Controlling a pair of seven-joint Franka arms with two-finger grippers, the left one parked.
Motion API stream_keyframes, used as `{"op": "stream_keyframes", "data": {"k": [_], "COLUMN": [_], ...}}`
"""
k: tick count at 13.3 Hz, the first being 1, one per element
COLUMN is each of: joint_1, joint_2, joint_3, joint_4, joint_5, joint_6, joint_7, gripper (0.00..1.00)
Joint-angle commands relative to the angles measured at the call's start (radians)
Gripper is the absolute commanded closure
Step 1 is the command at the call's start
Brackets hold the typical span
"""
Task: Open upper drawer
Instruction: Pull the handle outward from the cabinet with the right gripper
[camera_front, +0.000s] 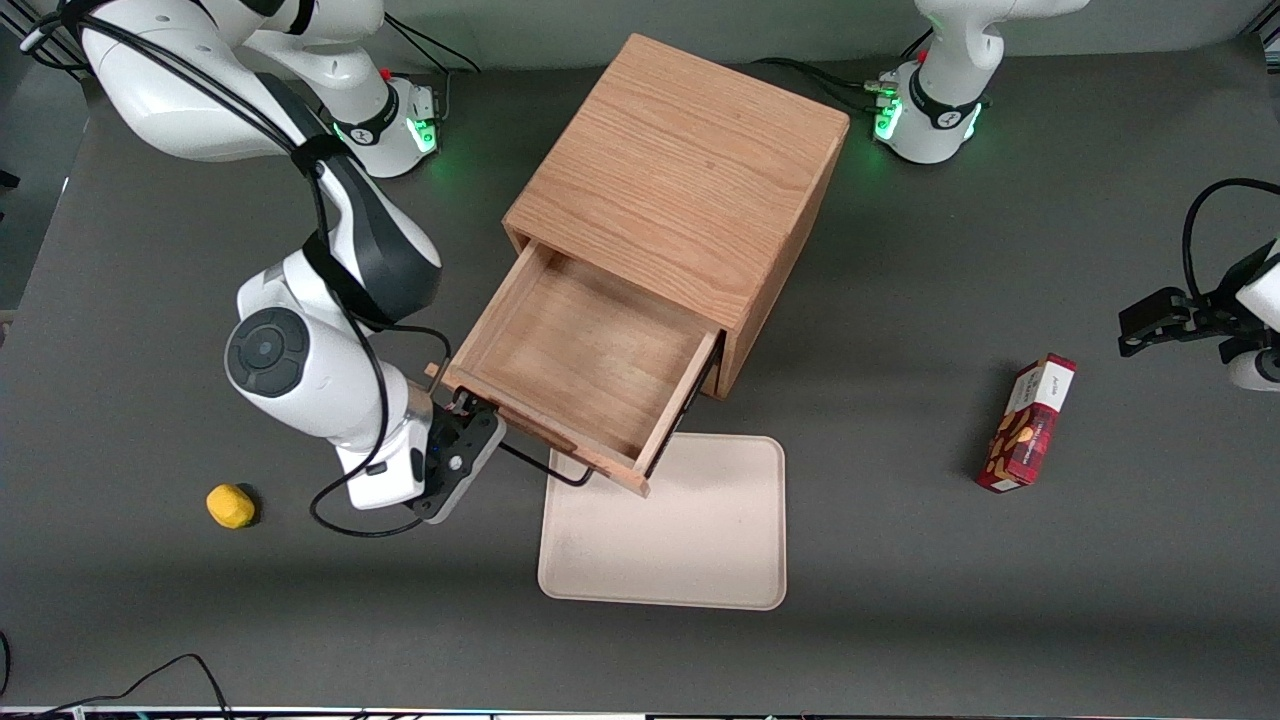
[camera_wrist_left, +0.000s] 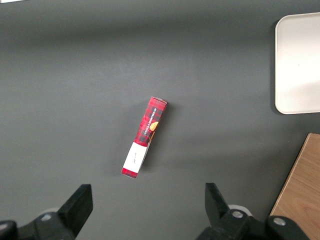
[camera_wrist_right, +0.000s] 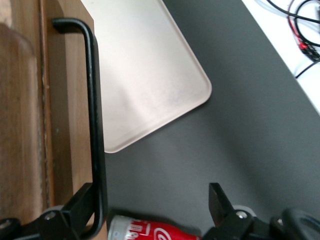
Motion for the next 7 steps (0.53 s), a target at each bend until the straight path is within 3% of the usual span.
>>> {"op": "stream_keyframes", "data": {"k": [1, 7], "joint_1": [0.001, -0.013], "joint_2": [0.021, 0.009], "joint_3": [-0.018, -0.027], "joint_4": [0.031, 0.047], "joint_5": [-0.01, -0.01], "joint_6": [0.023, 0.026], "joint_7": [-0.049, -0.063], "gripper": [0.0, 0.0]}}
